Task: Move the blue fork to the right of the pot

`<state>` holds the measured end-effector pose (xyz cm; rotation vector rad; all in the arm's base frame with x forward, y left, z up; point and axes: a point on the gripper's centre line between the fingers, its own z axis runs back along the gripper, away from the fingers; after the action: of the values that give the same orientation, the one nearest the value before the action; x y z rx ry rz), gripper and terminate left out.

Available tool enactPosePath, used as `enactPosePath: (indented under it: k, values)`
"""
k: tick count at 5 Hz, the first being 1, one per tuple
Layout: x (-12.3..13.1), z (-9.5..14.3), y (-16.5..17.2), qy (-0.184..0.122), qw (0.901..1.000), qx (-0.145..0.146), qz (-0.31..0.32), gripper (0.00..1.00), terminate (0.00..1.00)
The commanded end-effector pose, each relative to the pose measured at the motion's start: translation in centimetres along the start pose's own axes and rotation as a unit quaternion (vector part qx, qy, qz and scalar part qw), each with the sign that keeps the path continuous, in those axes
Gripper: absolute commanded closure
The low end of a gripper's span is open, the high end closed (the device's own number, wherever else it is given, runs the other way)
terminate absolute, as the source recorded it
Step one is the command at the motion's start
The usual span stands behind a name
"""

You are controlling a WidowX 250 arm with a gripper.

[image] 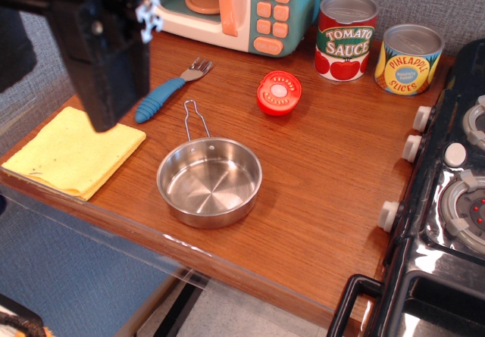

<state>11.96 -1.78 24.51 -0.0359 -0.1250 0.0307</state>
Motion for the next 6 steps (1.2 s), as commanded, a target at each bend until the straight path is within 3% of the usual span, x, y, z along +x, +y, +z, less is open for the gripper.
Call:
enactPosePath:
  k: [1, 3, 5, 6]
  values:
    - [0.0, 0.0, 0.0, 0.0, 1.0, 0.0, 0.0, 0.0, 0.0]
    - [3.1, -2.1, 4.8, 0.001, 0.9995, -0.008, 0.031, 0.0, 0.0]
    - [9.7, -6.0, 11.6, -0.013, 0.9984, 0.038, 0.039, 0.0, 0.0]
    - [12.9, -8.2, 14.3, -0.036, 0.9964, 0.066, 0.04, 0.0, 0.0]
